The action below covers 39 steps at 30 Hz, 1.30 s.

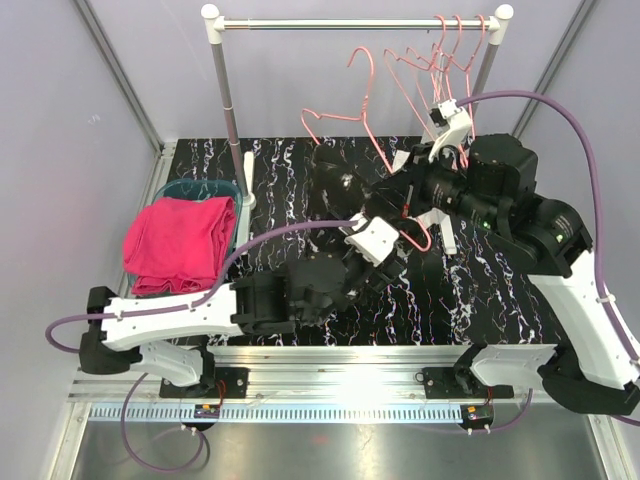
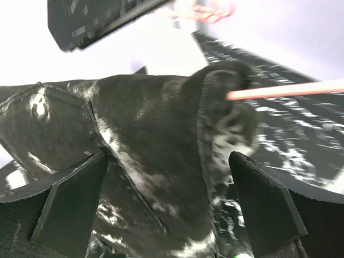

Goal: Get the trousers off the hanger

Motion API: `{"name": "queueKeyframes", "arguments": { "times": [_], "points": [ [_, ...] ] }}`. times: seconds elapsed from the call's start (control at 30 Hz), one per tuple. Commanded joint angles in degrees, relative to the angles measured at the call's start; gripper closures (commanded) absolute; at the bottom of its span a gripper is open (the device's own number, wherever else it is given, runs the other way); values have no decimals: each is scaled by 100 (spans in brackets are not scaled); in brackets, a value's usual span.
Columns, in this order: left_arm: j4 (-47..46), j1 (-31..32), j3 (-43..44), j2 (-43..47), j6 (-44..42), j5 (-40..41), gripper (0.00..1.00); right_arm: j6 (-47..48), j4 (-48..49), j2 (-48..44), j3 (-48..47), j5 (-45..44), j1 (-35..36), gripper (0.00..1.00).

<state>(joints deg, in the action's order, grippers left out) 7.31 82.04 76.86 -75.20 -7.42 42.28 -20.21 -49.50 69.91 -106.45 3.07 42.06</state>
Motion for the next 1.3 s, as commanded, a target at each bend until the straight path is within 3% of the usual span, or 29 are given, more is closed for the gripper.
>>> {"name": "queueKeyframes", "arguments": {
  "times": [0.0,0.1,0.27,0.37,0.53,0.7,0.77,0.8,0.83,0.93,1.0,1.03,1.17,1.27],
  "points": [
    [-669,5,365,-100,-409,1123,1,-71,1381,-469,-174,-465,109,100],
    [-933,-4,259,-197,-611,1308,2,-132,1399,-566,-183,-334,118,100],
    [-1021,-118,303,-372,-726,1388,18,-212,1451,-672,-244,-71,127,100],
    [-1012,-232,356,-425,-656,1327,22,-291,1487,-689,-262,27,127,100],
    [-1319,-303,435,-539,-742,1379,20,-466,1644,-680,-157,176,135,100],
    [-1847,-355,505,-627,-928,1388,29,-598,1768,-759,19,212,171,100],
    [-1874,-408,567,-715,-972,1397,46,-607,1768,-812,28,177,179,100],
    [-1865,-417,628,-733,-963,1440,59,-581,1768,-838,46,133,179,100],
    [-1848,-426,646,-742,-980,1476,81,-555,1733,-891,55,80,179,100],
    [-1768,-426,594,-567,-902,1485,98,-370,1575,-970,98,-227,179,100],
    [-1733,-426,445,-417,-762,1371,93,-291,1548,-1014,160,-429,179,100],
    [-1698,-426,400,-269,-726,1318,80,-256,1539,-1032,177,-508,179,100],
    [-1549,-426,260,-22,-594,984,71,-238,1504,-1014,160,-518,179,100],
    [-1505,-426,259,-30,-681,957,71,-282,1539,-988,90,-404,171,100]
  ]
}}
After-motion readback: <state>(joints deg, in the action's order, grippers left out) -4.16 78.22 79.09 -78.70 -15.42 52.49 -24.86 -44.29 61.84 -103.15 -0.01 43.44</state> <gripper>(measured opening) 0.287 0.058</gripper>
